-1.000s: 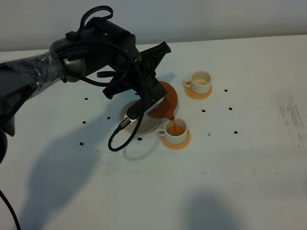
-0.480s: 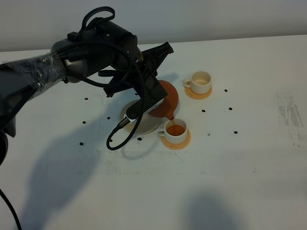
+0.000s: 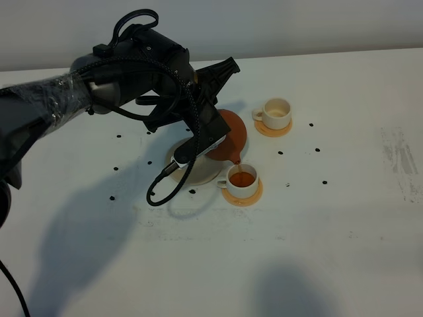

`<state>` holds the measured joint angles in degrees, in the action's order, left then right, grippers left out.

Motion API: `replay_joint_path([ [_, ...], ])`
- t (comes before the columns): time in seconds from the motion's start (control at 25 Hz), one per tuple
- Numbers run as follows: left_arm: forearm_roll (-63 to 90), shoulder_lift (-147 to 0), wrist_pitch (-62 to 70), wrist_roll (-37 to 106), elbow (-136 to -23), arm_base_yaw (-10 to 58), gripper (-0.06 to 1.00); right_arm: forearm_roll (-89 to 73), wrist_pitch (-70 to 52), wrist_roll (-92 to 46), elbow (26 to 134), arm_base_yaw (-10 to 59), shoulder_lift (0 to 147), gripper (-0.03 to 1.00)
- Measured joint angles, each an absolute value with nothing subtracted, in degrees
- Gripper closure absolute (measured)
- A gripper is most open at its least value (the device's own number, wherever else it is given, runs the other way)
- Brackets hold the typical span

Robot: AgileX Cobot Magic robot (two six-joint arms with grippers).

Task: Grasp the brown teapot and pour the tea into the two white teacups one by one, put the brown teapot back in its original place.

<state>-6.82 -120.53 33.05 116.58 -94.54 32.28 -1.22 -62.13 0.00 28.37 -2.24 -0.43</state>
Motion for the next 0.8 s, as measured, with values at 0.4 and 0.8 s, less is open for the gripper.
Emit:
replay_joint_path([
  [0.4,-6.82,-120.53,31.79,117.8,-94.54,32.28,0.84,-1.22,-62.13,0.0,28.37,-2.24,-0.43,0.52],
  [0.8,-6.85,-120.53,30.93,117.84,-94.54,33.3,0.84,-1.22,-62.13,0.0,28.37,-2.24,-0.43,0.52],
])
